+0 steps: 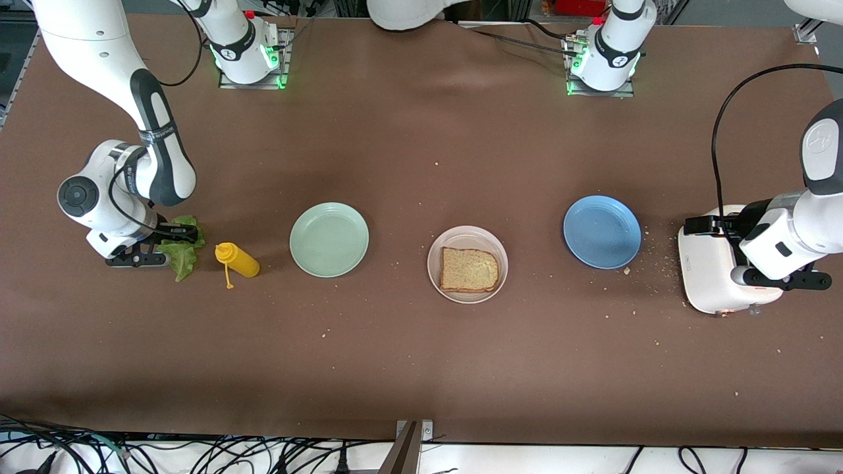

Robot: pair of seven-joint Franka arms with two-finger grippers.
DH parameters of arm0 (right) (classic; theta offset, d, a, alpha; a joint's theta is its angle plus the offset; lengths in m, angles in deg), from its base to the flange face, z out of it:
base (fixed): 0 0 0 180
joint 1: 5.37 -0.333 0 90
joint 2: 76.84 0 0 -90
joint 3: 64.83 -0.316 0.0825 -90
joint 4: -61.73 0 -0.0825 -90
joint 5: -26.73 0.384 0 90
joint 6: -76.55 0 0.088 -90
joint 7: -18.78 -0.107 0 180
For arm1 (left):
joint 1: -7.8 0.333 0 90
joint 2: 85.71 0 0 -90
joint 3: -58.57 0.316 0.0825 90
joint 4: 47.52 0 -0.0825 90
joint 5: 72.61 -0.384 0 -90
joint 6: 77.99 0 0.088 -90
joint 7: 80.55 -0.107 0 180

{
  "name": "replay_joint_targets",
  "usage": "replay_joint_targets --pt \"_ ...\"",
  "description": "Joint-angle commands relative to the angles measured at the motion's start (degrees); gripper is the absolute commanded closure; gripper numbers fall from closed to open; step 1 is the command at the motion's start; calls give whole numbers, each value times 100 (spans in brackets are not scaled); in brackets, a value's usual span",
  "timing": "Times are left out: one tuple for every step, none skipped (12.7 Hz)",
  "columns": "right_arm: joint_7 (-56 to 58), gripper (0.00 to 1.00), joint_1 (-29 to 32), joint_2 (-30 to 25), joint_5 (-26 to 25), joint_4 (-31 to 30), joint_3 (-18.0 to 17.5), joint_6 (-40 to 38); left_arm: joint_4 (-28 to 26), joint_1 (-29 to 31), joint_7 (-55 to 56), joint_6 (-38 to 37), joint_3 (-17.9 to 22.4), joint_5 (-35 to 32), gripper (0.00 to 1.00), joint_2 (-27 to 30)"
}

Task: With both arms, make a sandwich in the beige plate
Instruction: 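Lower the right gripper over the green lettuce leaf and grasp it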

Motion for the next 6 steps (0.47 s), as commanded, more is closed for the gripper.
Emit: replay_joint_targets --pt "178 57 13 44 109 -2 -39 177 -25 -51 -69 -40 -11 -247 0 26" --pt "231 72 13 53 109 -2 -47 177 -25 -51 -69 -49 -20 -247 0 26" --pt "240 87 13 45 109 -2 -39 177 -25 -51 -60 -40 -20 -247 0 26" --pt "240 100 13 44 109 7 -39 169 -25 -51 -60 -40 -20 -247 0 26" --pt "240 100 5 44 109 16 -39 169 -25 -51 -60 -40 -20 -247 0 26" --pt "240 100 5 36 109 33 -47 160 -25 -51 -60 -40 -20 -247 0 26"
